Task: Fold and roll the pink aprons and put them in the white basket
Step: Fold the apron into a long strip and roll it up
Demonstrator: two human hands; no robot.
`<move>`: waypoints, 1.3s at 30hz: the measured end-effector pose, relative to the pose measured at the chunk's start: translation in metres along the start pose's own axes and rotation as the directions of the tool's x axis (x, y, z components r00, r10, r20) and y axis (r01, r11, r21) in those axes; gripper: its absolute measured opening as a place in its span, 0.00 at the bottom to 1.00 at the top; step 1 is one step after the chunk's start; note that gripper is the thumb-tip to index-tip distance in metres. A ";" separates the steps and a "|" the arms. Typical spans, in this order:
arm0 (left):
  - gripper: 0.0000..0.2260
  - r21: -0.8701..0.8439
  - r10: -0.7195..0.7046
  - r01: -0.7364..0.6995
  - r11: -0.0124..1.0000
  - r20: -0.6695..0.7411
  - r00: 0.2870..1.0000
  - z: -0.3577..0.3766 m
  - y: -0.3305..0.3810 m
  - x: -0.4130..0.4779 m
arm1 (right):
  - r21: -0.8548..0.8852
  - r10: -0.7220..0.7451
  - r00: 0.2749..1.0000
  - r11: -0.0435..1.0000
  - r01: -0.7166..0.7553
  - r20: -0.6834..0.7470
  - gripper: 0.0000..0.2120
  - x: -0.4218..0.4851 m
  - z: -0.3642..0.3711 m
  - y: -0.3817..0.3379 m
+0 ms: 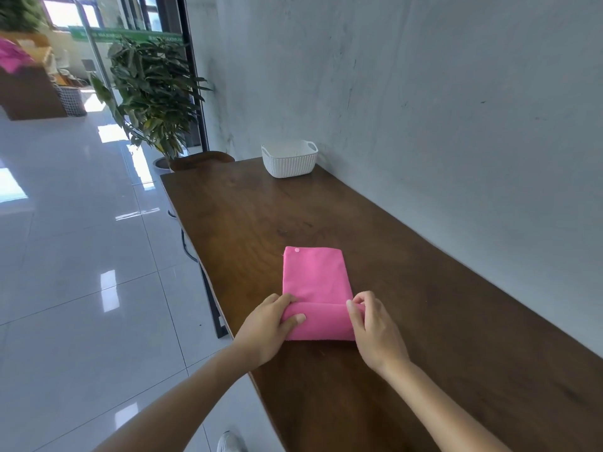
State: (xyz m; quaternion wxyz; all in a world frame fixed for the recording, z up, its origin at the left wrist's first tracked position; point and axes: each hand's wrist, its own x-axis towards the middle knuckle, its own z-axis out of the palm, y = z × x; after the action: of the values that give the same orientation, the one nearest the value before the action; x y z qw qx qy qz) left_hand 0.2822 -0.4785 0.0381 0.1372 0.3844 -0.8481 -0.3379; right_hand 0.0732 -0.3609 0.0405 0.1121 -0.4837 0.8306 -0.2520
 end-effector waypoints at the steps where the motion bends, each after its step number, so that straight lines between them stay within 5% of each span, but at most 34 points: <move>1: 0.16 -0.023 -0.017 0.018 1.000 0.041 0.999 -0.003 -0.001 0.001 | 0.010 -0.018 1.000 1.000 0.018 -0.002 0.20 -0.006 0.002 0.004; 9: 0.19 -0.235 -0.147 0.213 0.948 0.268 0.952 -0.014 -0.005 0.000 | 0.140 -0.092 0.996 0.986 0.094 -0.016 0.34 -0.039 0.017 0.013; 15: 0.22 -0.223 -0.242 0.285 0.932 0.203 0.949 -0.013 0.003 0.006 | 0.141 -0.017 0.999 0.990 0.013 0.033 0.31 -0.025 0.013 0.011; 19: 0.15 -0.051 -0.130 0.121 0.991 -0.209 0.969 0.000 0.006 0.001 | 0.082 0.071 0.989 0.993 -0.083 0.133 0.30 -0.005 0.004 0.003; 21: 0.12 -0.019 -0.017 0.012 1.000 -0.287 0.958 0.005 0.003 -0.001 | 0.054 0.102 0.977 0.992 -0.114 0.185 0.31 0.007 0.000 0.001; 24: 0.15 0.070 0.107 -0.091 0.993 -0.265 0.958 0.011 -0.003 -0.007 | 0.044 0.140 0.956 0.987 -0.156 0.257 0.31 0.022 -0.003 -0.002; 31: 0.33 0.206 0.153 -0.126 0.970 -0.120 0.981 0.008 -0.016 -0.002 | -0.080 0.265 0.908 0.964 -0.253 0.325 0.33 0.047 -0.008 -0.014; 33: 0.32 0.241 0.173 -0.146 0.960 -0.096 0.980 0.004 -0.017 0.002 | -0.199 0.249 0.927 0.960 -0.198 0.279 0.32 0.048 -0.009 -0.020; 36: 0.29 0.264 0.193 -0.170 0.949 -0.066 0.979 0.000 -0.014 0.007 | -0.375 0.031 0.999 0.927 -0.018 0.027 0.27 0.035 -0.004 -0.024; 39: 0.28 0.255 0.194 -0.181 0.950 -0.029 0.980 -0.005 -0.011 0.008 | -0.359 -0.080 0.994 0.932 0.047 -0.078 0.28 0.016 0.002 -0.023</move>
State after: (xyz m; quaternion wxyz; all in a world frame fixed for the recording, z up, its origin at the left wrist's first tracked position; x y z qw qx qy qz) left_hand 0.2858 -0.4918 0.0344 0.1416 0.3253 -0.9127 -0.2026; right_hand 0.0829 -0.3840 0.0519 -0.0238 -0.5106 0.8507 -0.1227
